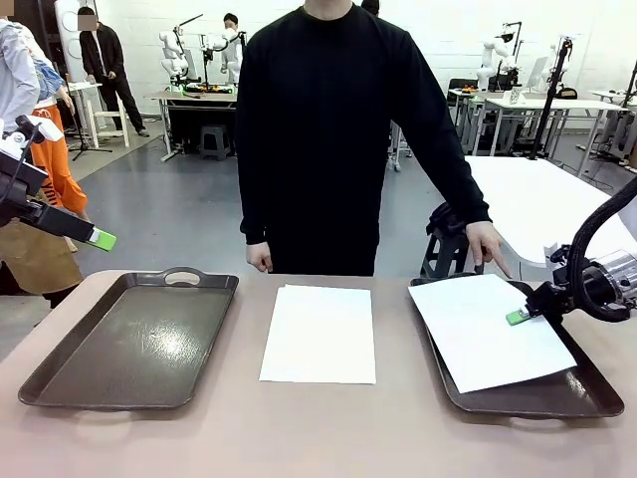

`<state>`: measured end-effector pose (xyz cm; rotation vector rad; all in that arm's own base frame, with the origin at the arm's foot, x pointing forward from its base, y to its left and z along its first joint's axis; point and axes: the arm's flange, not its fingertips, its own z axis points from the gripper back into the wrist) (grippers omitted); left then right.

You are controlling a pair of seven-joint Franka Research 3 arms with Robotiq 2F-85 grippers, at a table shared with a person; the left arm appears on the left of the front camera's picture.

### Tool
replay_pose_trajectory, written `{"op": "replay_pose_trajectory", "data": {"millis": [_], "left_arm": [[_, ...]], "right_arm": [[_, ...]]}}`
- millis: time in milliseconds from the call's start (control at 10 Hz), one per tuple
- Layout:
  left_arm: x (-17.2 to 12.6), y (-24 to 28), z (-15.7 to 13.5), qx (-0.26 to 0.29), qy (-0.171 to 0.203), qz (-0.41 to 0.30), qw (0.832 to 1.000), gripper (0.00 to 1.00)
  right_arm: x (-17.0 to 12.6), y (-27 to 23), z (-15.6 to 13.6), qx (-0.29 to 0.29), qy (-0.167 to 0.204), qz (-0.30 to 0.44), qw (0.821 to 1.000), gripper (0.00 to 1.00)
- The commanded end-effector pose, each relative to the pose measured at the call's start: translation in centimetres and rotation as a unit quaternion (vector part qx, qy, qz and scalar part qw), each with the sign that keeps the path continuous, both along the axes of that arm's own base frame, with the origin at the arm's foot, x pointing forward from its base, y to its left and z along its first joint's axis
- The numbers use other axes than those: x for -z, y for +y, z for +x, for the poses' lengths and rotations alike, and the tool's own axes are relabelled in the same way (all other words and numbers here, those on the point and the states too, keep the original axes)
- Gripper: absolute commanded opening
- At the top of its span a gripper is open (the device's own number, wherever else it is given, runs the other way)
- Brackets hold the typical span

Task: Sort the A4 documents.
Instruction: Place the A4 Paper in the designated Handle tray.

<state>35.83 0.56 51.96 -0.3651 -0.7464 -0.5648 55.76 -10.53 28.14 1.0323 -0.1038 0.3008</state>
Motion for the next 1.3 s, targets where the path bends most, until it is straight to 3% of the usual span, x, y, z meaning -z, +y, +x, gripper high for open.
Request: {"op": "replay_pose_trajectory", "data": {"millis": [0,1100,1200], "left_arm": [[0.1,0.1,0.1,0.003,-0.002,-0.005,1.0,1.0],[0.1,0.1,0.1,0.003,-0.002,-0.005,1.0,1.0],[0.1,0.1,0.1,0.003,-0.002,-0.005,1.0,1.0]], "right_arm": [[-0.2,0.2,-1.0,0.009,0.02,-0.021,1.0,0.01],[0.2,-0.3,-2.1,0.036,0.052,-0.037,0.997,0.01],[0.1,-0.3,-2.1,0.035,0.052,-0.042,0.997,0.17]]}}
